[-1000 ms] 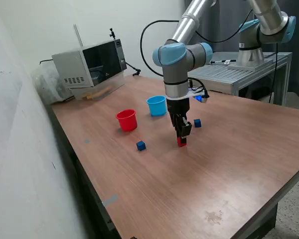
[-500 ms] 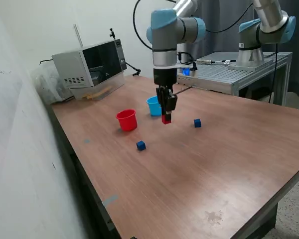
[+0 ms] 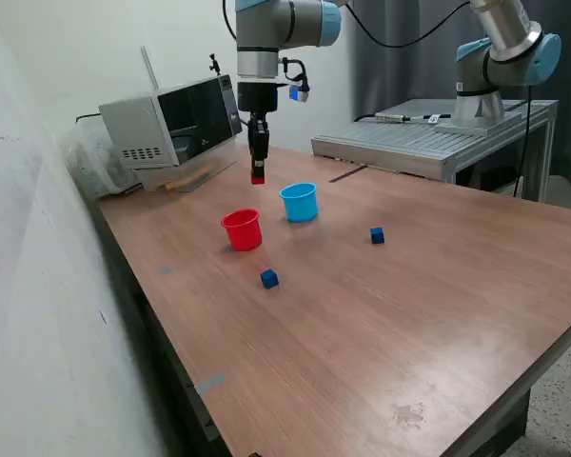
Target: Place red objects in the red bin, and blue objects in the blue bin.
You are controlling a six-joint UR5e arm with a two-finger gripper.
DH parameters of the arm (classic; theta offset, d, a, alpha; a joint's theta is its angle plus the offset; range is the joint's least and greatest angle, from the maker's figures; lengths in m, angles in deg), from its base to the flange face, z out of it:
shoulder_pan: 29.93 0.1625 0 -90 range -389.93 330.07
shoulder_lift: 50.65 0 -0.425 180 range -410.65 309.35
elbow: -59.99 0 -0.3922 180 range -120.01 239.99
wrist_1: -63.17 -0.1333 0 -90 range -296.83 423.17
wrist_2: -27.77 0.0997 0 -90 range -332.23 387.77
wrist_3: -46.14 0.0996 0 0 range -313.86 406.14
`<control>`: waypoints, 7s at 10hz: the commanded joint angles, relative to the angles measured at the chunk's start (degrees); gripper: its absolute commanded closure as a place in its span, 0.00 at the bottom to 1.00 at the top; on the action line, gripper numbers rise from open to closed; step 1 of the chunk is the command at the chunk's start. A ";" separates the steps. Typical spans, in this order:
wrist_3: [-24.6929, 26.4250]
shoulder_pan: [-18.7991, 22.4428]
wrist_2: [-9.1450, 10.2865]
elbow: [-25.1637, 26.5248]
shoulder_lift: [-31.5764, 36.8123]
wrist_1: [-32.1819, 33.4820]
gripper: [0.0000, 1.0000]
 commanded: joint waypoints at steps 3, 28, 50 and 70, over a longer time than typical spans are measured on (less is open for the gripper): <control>-2.61 -6.22 0.07 -0.07 -0.92 0.43 1.00; -10.52 5.20 1.03 -12.01 -16.64 8.87 0.00; -10.96 6.52 0.16 -10.02 -18.36 10.10 1.00; -16.68 -8.07 -6.87 19.27 7.25 -4.49 0.00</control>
